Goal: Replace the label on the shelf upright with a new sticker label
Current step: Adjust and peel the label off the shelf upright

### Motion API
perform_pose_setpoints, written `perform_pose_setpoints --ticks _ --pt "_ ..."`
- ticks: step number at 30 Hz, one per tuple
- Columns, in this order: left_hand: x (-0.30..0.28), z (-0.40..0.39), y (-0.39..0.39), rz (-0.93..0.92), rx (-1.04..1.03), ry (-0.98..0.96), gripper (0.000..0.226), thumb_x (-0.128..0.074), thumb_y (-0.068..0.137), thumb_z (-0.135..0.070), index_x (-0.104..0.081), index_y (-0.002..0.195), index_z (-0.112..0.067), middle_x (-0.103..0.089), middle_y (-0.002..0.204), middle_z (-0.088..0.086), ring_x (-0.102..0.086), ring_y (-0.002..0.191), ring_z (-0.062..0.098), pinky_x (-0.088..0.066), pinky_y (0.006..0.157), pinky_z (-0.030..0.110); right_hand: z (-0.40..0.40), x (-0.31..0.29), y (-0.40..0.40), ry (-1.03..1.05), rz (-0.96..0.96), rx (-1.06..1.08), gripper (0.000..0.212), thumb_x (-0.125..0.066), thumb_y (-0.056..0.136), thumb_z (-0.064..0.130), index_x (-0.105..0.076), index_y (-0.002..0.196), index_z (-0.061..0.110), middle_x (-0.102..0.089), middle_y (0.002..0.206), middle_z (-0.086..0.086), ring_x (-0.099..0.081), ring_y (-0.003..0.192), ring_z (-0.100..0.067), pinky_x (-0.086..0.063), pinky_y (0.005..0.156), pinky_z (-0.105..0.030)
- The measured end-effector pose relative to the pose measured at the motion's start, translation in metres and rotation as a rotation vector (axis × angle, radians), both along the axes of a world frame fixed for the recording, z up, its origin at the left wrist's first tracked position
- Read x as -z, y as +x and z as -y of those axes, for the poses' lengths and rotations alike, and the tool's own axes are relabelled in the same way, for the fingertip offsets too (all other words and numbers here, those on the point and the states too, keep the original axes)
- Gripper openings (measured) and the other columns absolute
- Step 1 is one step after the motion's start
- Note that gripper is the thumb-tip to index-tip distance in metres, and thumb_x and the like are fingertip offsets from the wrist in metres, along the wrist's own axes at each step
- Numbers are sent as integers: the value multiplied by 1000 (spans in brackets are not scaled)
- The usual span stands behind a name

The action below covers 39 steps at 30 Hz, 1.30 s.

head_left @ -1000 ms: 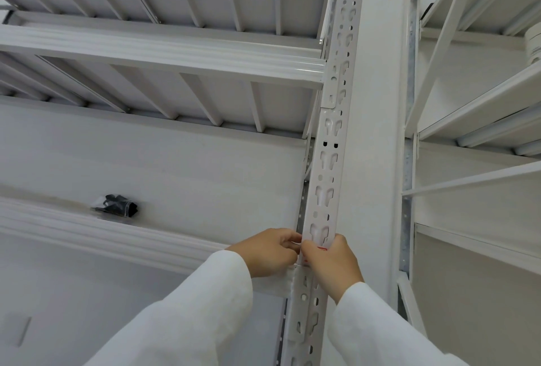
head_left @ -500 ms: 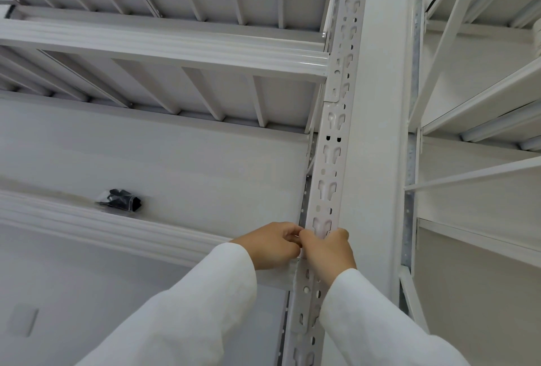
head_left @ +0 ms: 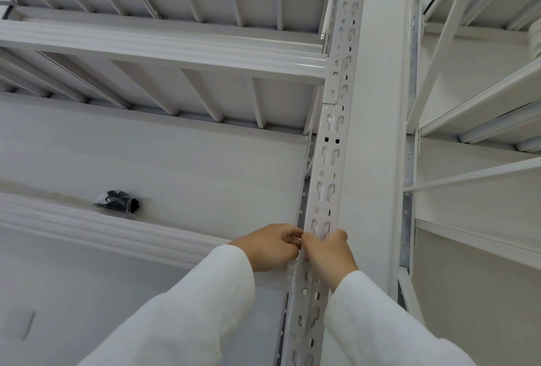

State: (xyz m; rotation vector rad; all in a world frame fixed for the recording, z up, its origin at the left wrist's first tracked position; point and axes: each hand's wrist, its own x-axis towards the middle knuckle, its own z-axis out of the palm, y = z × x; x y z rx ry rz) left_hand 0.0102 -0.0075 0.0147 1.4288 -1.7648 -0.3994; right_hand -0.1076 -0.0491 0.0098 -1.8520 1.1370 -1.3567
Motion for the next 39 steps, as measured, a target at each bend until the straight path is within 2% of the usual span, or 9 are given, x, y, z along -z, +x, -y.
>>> perform_pose_setpoints --ticks 7,13,16,19,22,24,27,33,39 --pt "-1 1 0 -8 36 24 52 -40 83 -3 -50 132 -18 -62 130 0 -55 122 15 -35 111 31 3 1 -40 100 69 -338 32 -47 89 12 -50 121 15 -65 106 -6 -65 89 -18 -56 76 -37" --pt "-2 -1 0 -7 39 3 51 -37 83 -2 -52 129 -17 -64 126 -1 -58 118 14 -40 98 21 8 10 -65 -668 -424 52 70 -71 75 40 -30 131 37 -49 109 20 -56 91 -4 -52 84 -26" --pt "-2 0 1 -6 38 7 52 -38 83 -4 -51 130 -18 -64 127 -1 -58 119 14 -39 106 26 15 7 -72 -1012 -671 164 58 -69 74 45 -38 123 41 -51 102 19 -58 75 -7 -57 64 -25" --pt "-1 0 1 -1 37 9 52 -38 83 -5 -51 131 -18 -64 127 -1 -58 119 14 -38 109 30 19 -1 -76 -1223 -841 209 40 -70 69 48 -56 104 36 -59 84 14 -54 55 -4 -48 39 -19" --pt "-1 -1 0 -6 33 3 51 -38 83 -3 -51 130 -17 -64 128 0 -57 119 14 -38 107 26 20 -9 -77 -1344 -918 236 22 -61 76 48 -63 93 35 -62 73 14 -57 54 -6 -43 33 -19" --pt "-1 -1 0 -10 35 5 50 -37 84 -2 -51 130 -16 -63 128 1 -57 119 15 -38 105 24 20 -12 -76 -1402 -922 266 26 -45 78 47 -66 85 34 -62 67 14 -59 53 -10 -39 31 -21" --pt "-1 0 0 -6 29 2 50 -38 83 -3 -52 130 -16 -64 127 1 -58 119 16 -39 107 27 22 -13 -73 -1467 -943 327 32 -40 78 46 -67 72 30 -60 57 12 -56 47 -11 -34 30 -22" --pt "0 1 0 -12 33 -3 50 -38 82 -2 -53 128 -16 -65 125 1 -59 117 16 -40 107 31 26 -18 -70 -1561 -1035 339 21 -79 64 40 -64 61 26 -56 50 10 -52 41 -13 -29 32 -18" --pt "0 -1 -2 -38 44 -10 49 -37 84 1 -52 129 -12 -64 126 4 -59 116 17 -40 103 24 32 -20 -68 -1676 -1088 368 20 -67 70 38 -62 57 24 -53 47 8 -49 40 -13 -30 32 -18"
